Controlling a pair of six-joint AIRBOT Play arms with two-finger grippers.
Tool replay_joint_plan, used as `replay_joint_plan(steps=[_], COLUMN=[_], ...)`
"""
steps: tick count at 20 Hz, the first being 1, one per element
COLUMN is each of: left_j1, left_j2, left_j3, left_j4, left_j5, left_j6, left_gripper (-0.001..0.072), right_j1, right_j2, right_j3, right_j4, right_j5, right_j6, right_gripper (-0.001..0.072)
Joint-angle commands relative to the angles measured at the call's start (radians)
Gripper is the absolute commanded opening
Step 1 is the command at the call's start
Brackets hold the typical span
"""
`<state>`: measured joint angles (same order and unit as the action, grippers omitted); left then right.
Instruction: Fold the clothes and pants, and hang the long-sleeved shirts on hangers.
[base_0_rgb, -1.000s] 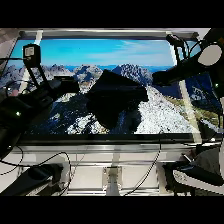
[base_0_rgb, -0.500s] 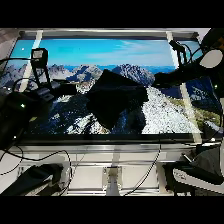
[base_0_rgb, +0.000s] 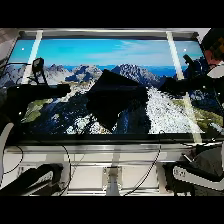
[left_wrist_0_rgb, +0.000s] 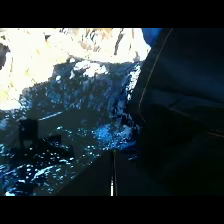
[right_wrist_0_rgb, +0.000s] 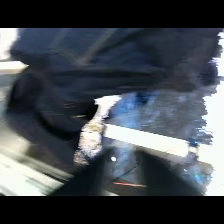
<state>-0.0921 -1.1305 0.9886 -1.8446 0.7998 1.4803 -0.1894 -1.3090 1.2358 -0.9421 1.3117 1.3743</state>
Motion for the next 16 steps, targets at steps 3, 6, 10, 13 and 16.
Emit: replay_joint_plan(steps=[3, 6, 10, 13, 16], left_j1=[0.019, 0.019, 0.019, 0.019, 0.004], left_j2=[-0.189, -0.258, -0.319, -0.339, -0.341], left_j3=[0.000, 0.000, 0.001, 0.001, 0.007], left_j4=[-0.077, -0.146, -0.339, -0.431, -0.465], left_j5=[-0.125, -0.154, -0.169, -0.169, -0.169], left_j6=[-0.059, -0.130, -0.075, -0.074, -0.032], left_gripper=[0.0458, 0.0509, 0.0465, 0.0466, 0.0465], right_j1=[-0.010, -0.010, -0.010, -0.010, -0.010], right_j2=[-0.013, -0.014, -0.014, -0.013, -0.013], right_j3=[-0.024, -0.024, -0.024, -0.024, -0.023], right_j4=[-0.047, -0.045, -0.035, -0.002, 0.016], right_j5=[-0.086, -0.090, -0.093, -0.098, -0.102], right_j6=[-0.003, 0.004, 0.004, 0.004, 0.004], right_gripper=[0.0513, 0.0513, 0.0513, 0.0513, 0.0513])
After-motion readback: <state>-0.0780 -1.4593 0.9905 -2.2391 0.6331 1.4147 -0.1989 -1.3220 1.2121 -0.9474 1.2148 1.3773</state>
